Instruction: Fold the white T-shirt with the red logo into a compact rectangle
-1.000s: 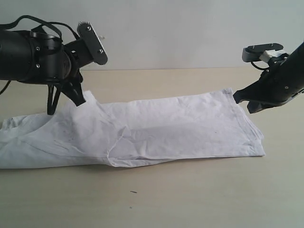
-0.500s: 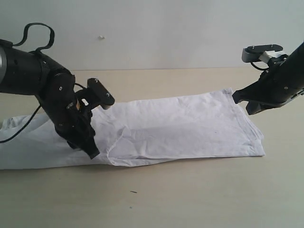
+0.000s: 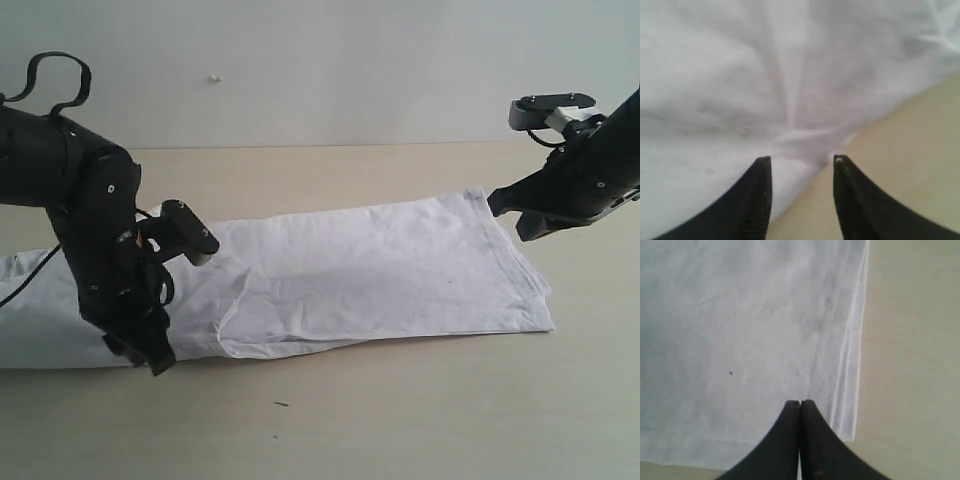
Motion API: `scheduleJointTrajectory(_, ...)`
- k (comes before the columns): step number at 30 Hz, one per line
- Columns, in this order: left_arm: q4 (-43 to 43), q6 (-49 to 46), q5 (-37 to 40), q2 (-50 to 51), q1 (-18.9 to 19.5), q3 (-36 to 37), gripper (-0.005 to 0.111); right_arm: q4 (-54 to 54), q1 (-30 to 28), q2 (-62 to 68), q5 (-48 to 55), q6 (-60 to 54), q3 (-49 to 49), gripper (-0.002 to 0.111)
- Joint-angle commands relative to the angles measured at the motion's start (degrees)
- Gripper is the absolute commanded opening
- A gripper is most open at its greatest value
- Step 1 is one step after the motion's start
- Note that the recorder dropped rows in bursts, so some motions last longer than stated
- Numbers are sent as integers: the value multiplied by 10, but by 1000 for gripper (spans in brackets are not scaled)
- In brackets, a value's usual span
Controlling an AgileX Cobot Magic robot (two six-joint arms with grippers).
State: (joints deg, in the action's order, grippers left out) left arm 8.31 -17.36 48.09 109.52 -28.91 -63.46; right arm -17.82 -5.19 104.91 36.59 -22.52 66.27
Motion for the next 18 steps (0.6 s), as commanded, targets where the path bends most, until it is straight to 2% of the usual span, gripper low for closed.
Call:
scheduleJointTrajectory(1,-6,-7,73,-6,-2,25,40,-13,-1,-1,-3,-4,-2,0)
scheduleJointTrajectory(5,-6,-3,46,-20,-2,33,40,-18,-1,-1,4,-4,-2,0)
scheduleJointTrajectory(7,-3,2,7,-37,-1,33,40,-18,-1,-1,6,-4,-2,0)
scheduleJointTrajectory(9,22,48,-56,-58,8,37,40,-18,-1,-1,4,-4,-2,0)
scheduleJointTrajectory(11,66,151,-141,-77,31,51,40,-18,-1,-1,4,-4,-2,0)
scheduleJointTrajectory(12,82,181,-156,-78,40,59,38,-18,-1,-1,4,-4,-2,0)
scheduleJointTrajectory(14,123,220,-154,-75,60,70,31,-18,-1,-1,4,-4,-2,0)
scheduleJointTrajectory(17,144,225,-135,-64,90,92,5,-18,-1,-1,-6,-5,-2,0)
scheduleJointTrajectory(18,141,225,-136,-63,97,96,0,-19,-1,-1,-8,-5,-2,0)
